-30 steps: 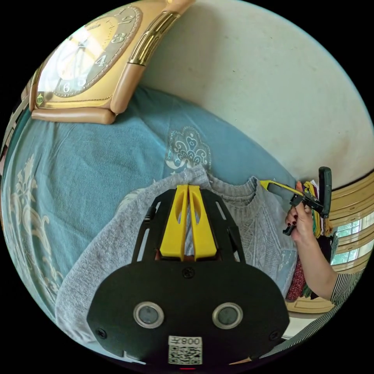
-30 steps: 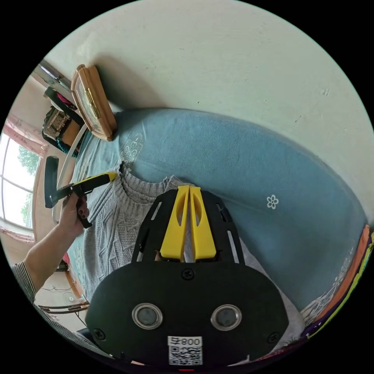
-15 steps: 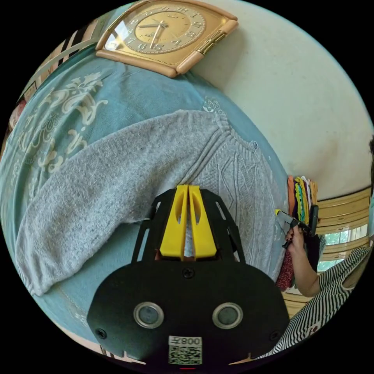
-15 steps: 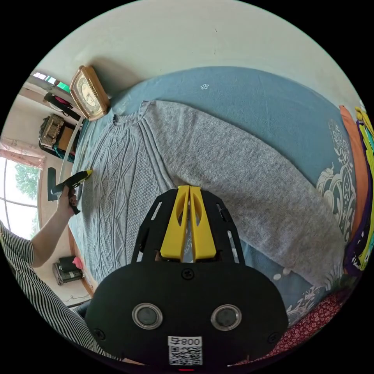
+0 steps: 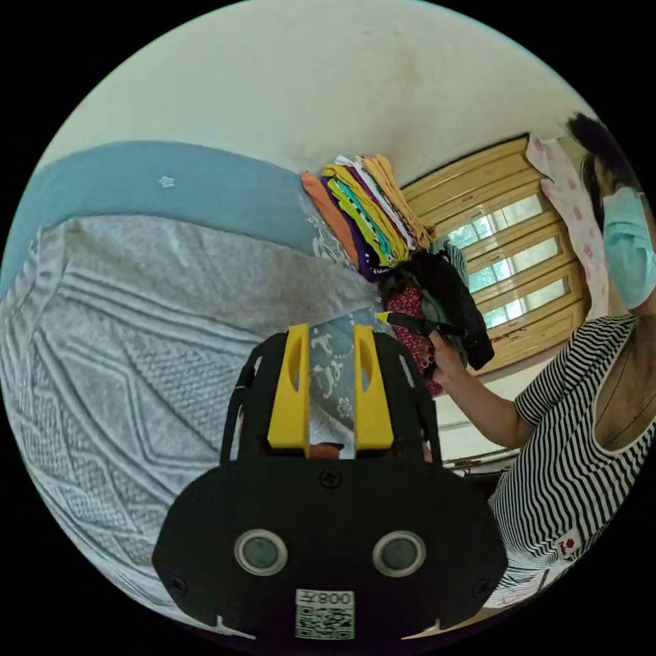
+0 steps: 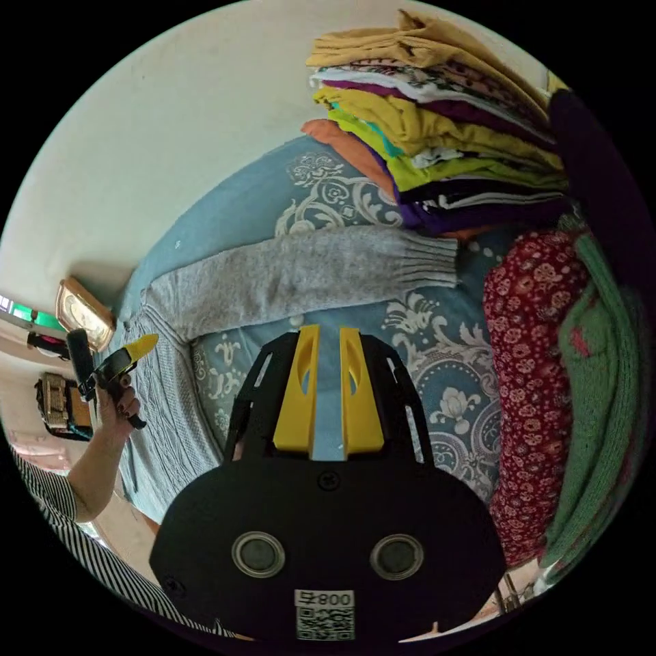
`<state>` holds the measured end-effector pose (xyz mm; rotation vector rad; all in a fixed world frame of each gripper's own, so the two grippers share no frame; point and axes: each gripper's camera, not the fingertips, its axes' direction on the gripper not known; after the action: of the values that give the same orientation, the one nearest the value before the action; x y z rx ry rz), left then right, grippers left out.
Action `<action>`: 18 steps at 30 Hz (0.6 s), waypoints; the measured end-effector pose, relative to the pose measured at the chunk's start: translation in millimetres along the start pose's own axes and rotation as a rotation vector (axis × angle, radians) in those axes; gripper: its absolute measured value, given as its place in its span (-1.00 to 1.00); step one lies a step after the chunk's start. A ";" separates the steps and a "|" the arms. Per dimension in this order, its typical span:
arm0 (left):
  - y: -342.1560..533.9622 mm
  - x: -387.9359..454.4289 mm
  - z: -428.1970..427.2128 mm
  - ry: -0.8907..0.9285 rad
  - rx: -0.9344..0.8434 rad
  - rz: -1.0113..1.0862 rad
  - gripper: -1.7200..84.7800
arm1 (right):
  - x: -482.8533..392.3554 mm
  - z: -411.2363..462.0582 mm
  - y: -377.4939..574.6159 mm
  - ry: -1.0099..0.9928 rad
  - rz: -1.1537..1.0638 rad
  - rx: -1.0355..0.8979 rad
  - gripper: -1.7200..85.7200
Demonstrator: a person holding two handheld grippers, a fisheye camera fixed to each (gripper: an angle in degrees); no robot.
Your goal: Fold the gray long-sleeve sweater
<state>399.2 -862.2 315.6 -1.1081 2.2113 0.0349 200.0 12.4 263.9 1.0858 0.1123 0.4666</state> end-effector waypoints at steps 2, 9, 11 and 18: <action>-64.0 32.2 54.5 0.033 -0.101 0.109 -0.71 | 32.5 -1.7 12.1 0.001 0.053 0.045 -0.82; -191.4 126.8 174.3 -0.072 -0.292 0.354 -0.71 | 125.2 23.9 49.7 -0.080 0.178 0.135 -0.82; -223.4 153.5 206.9 -0.087 -0.333 0.407 -0.71 | 142.0 32.2 58.3 -0.085 0.196 0.151 -0.82; -284.3 203.6 285.9 -0.099 -0.466 0.502 -0.71 | 204.9 66.9 90.4 -0.148 0.267 0.200 -0.81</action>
<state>673.1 -1102.6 48.6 -0.7202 2.3962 0.8352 376.8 77.3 402.3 1.3362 -0.1212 0.6221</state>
